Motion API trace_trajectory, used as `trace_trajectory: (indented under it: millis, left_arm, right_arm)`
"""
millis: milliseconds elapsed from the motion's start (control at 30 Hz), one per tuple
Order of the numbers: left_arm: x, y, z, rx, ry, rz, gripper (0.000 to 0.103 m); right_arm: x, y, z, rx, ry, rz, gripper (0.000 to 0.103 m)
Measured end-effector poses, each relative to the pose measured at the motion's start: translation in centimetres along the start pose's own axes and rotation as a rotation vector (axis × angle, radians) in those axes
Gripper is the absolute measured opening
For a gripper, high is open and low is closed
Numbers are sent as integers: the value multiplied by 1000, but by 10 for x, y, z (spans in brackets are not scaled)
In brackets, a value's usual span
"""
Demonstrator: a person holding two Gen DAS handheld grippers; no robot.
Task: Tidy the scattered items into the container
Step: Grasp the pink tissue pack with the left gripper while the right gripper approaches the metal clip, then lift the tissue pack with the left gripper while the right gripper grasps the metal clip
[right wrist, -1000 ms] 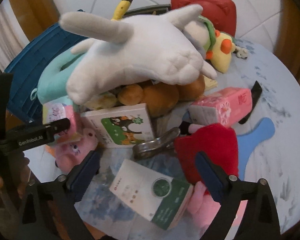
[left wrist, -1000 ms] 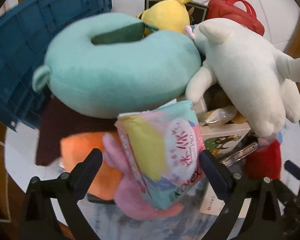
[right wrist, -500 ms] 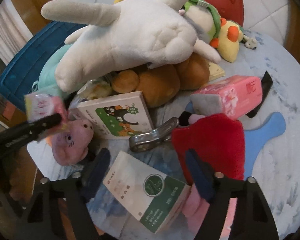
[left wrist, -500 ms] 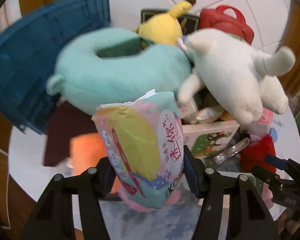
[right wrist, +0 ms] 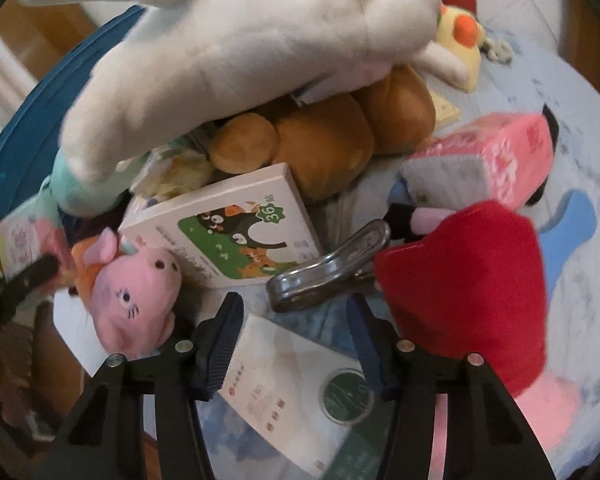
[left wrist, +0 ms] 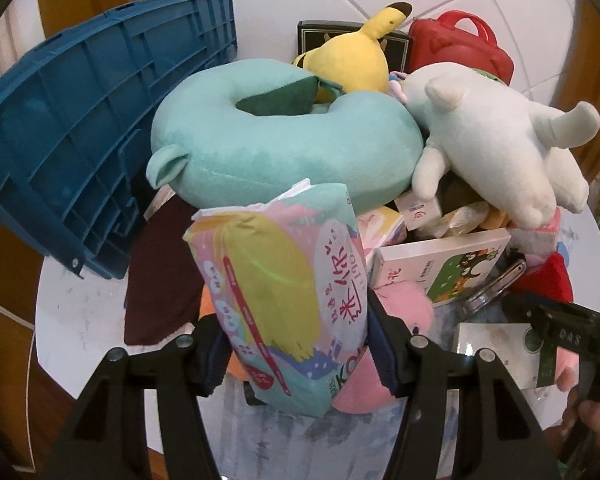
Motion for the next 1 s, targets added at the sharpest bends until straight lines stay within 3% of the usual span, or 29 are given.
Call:
trace_trajectory:
  millis: [300,600,1000]
  left_arm:
    - [-11,-29,-13,-39,-54,65,58]
    - [-14,-54,-21,-79,-73,112,45]
    - [-14,-51,-13,-67,-82,127,45]
  right_arm:
    - [7,-40,-4,-18,-137,73,53]
    - [3,-51,-15,49,-176,101,55]
    - [4,-64,-3,62,-253,56,58]
Point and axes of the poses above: each gripper's, at about its wrist camera, not at the fingertips, and y roughly against the way its jaws point, x to its right, z to its underside, the point moved 1 cm from there along -y, roughly the way its jaws point, and after that the axes turned 2 degrees about z, right-handed, at the moved point
